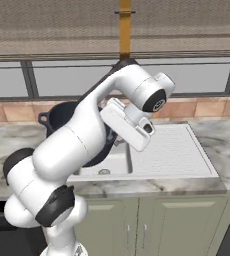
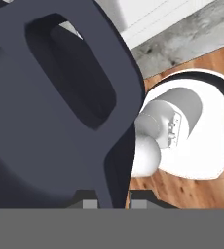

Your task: Pick the pot and pot and place them in the sink. Then turn on the water.

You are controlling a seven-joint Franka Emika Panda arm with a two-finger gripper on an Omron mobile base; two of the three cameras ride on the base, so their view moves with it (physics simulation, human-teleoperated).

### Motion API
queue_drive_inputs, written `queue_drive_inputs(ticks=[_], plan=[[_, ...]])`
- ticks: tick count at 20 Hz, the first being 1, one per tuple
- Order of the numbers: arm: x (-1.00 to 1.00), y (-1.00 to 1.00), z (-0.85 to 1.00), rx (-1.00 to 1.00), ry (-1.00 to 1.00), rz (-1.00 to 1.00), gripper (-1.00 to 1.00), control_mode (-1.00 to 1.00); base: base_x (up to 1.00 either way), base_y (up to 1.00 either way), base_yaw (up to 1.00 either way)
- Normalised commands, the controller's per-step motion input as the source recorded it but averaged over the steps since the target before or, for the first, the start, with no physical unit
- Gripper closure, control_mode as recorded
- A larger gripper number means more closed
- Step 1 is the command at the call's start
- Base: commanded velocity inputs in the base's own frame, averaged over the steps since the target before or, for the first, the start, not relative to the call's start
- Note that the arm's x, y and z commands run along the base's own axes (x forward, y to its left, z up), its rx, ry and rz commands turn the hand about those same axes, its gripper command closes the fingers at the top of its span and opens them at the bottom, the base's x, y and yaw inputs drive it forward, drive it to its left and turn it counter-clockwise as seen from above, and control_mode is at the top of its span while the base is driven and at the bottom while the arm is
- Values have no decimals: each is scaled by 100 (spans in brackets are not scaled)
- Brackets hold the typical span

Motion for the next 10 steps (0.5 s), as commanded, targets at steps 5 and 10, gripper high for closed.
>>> queue_drive_inputs(ticks=[5,10], plan=[[0,0,0,0,0,0,100,100,34,-40,13],[0,0,0,0,0,0,100,100,49,-13,22]])
